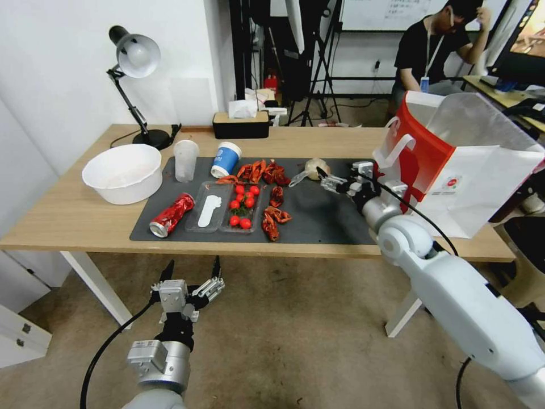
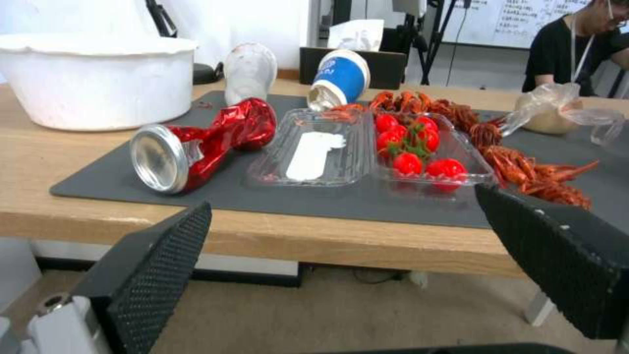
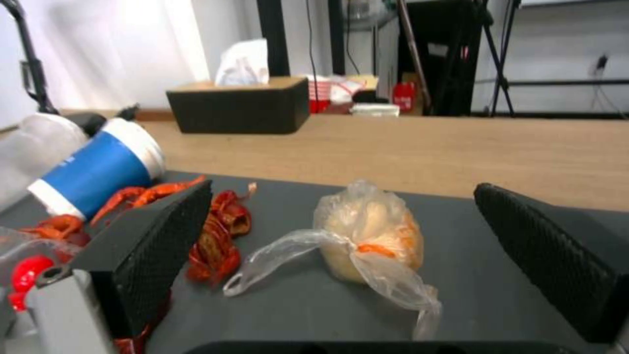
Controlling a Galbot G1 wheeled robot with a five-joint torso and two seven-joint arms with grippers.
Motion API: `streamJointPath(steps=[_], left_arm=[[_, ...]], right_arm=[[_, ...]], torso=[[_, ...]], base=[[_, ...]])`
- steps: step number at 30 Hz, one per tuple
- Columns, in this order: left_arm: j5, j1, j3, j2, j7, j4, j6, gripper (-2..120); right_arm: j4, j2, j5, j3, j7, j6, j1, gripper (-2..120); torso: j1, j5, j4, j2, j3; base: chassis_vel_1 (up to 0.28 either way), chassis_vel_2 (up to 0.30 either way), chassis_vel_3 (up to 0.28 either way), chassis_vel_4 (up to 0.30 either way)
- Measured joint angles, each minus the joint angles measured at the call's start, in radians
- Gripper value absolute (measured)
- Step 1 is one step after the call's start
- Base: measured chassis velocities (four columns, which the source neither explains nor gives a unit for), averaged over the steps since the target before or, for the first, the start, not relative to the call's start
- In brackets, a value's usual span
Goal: Pick up the trash from the table and place it into the takeout bag.
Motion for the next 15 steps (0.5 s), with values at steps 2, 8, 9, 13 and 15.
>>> streamJointPath(steps=[2,8,9,13,15], left_arm=[[0.0,0.0,0.0,0.001,0.0,0.0,0.0,100],[0.004,0.0,0.01,0.001,0.0,0.001,0.0,100],[0.006,0.001,0.015,0.001,0.0,0.004,0.0,100],[0.011,0.005,0.026,-0.002,-0.001,0.009,0.0,100],[0.012,0.006,0.028,-0.003,-0.001,0.009,0.0,100]], right_arm=[[-0.005,0.001,0.014,-0.012,0.011,-0.018,0.016,100],[-0.041,0.001,0.036,-0.045,0.041,-0.085,0.077,100],[-0.05,0.001,0.043,-0.047,0.043,-0.112,0.087,100],[-0.089,0.007,0.07,-0.053,0.039,-0.14,0.108,100],[-0.11,0.011,0.082,-0.055,0.031,-0.144,0.118,100]], torso=[[0.0,0.0,0.0,0.0,0.0],[0.0,0.0001,0.0001,0.0,0.0],[0.0,0.0001,-0.0001,0.0,0.0],[0.0,0.0,-0.0001,0.0,0.0],[0.0,0.0003,-0.0001,0.0,0.0]], base=[[0.0,0.0,0.0,0.0],[0.0,0.0,0.0,0.0],[0.0,0.0,0.0,0.0],[0.0,0.0,0.0,0.0],[0.0,0.0,0.0,0.0]])
